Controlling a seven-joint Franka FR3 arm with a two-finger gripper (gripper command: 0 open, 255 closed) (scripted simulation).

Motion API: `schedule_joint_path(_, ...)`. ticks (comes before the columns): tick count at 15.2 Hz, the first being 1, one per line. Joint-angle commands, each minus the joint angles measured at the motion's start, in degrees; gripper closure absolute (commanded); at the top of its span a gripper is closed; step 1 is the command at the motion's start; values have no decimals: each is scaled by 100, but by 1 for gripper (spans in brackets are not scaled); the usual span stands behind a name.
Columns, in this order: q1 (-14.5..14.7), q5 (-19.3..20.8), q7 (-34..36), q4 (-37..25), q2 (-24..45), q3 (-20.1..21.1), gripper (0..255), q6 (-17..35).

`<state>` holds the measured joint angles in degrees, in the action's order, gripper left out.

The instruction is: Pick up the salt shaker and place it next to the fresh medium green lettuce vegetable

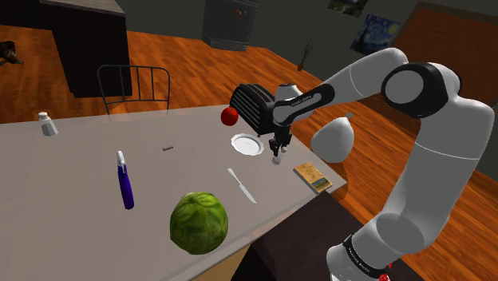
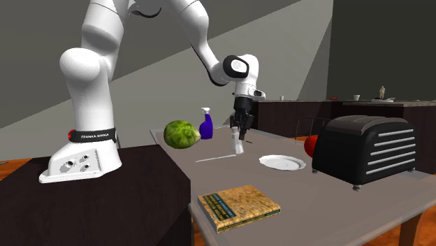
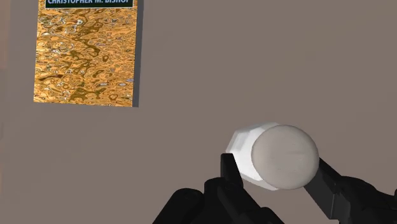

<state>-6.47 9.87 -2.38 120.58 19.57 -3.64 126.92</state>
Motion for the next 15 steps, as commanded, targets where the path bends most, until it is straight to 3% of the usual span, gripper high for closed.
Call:
schedule_joint_path(1,-1,-9,-26,-25,-123,1,255,-147)
schedule_joint_path(15,16,-56,-157,-274,-810,11,255,-1077)
